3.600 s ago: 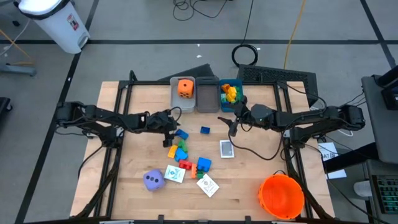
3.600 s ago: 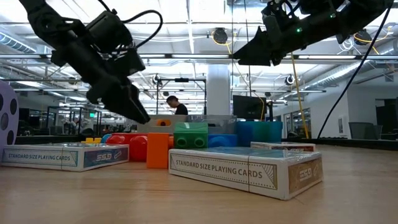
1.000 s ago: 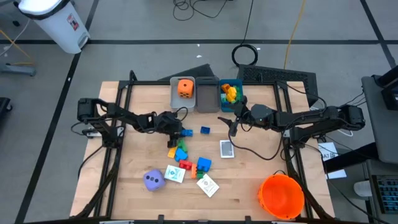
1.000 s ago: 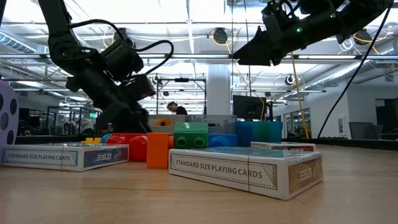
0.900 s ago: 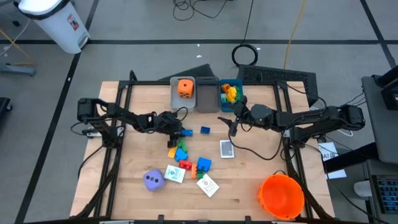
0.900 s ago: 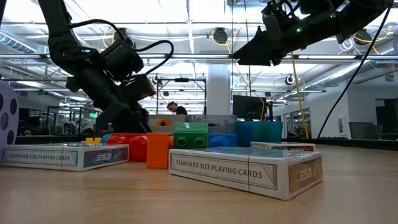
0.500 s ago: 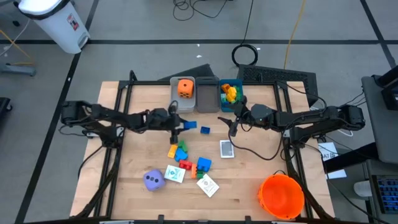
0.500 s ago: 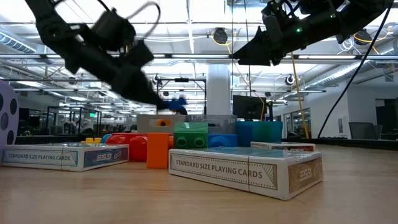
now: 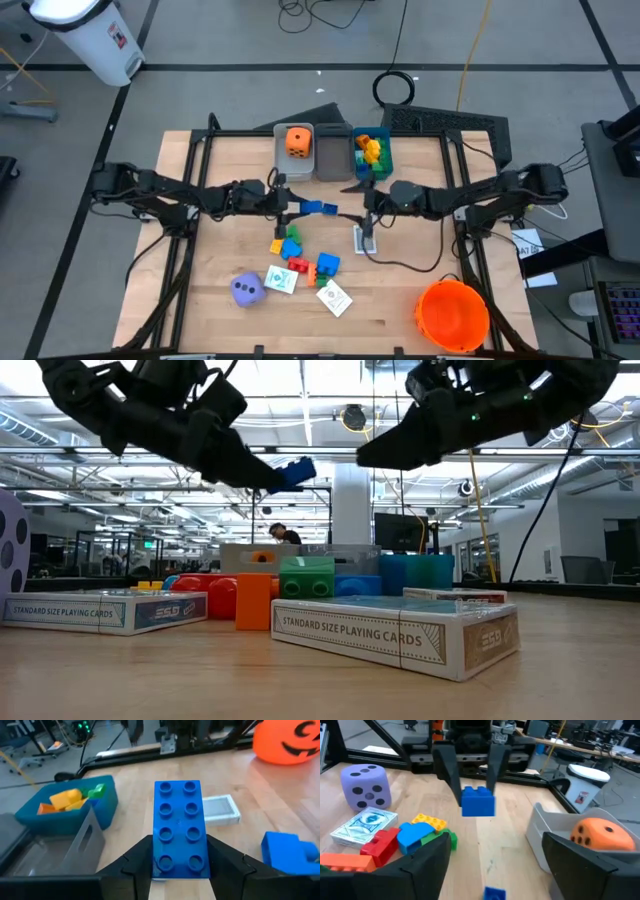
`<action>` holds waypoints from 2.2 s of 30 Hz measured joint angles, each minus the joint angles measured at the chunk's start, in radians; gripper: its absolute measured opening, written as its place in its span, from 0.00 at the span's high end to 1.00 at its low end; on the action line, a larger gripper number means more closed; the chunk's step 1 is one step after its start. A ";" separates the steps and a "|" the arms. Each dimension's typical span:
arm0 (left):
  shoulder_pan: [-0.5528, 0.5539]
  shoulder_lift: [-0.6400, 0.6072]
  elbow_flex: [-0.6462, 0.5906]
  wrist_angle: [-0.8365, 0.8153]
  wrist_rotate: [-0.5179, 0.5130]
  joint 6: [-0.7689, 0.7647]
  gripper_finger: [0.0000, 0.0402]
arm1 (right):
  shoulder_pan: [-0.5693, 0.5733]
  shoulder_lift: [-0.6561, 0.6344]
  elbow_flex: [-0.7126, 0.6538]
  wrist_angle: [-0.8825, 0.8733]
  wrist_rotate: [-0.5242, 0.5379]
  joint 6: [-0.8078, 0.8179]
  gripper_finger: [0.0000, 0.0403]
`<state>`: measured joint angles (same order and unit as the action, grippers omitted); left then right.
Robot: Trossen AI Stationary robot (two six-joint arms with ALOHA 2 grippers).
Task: Pick & Place Toys
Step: Put the blue game piece into the blue bin
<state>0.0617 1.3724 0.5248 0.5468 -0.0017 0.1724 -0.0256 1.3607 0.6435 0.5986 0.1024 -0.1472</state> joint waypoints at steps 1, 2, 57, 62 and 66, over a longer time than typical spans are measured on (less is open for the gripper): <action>-0.005 0.000 0.008 0.000 0.000 -0.002 0.60 | 0.004 0.022 0.011 0.013 0.000 -0.002 0.23; -0.008 0.000 0.015 -0.001 0.000 -0.002 0.61 | 0.007 0.041 0.023 0.020 0.000 -0.003 0.21; -0.023 -0.116 0.030 -0.059 0.000 -0.047 0.49 | 0.006 0.204 0.219 -0.095 -0.029 0.029 0.66; -0.023 -0.189 0.030 -0.077 0.000 -0.057 0.49 | 0.006 0.106 0.219 -0.256 0.213 0.028 0.66; -0.023 -0.199 0.030 -0.112 0.000 -0.074 0.50 | -0.002 0.059 0.200 -0.320 0.423 0.052 0.66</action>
<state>0.0387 1.1736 0.5549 0.4353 -0.0021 0.0981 -0.0278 1.4196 0.8439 0.2782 0.5257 -0.0953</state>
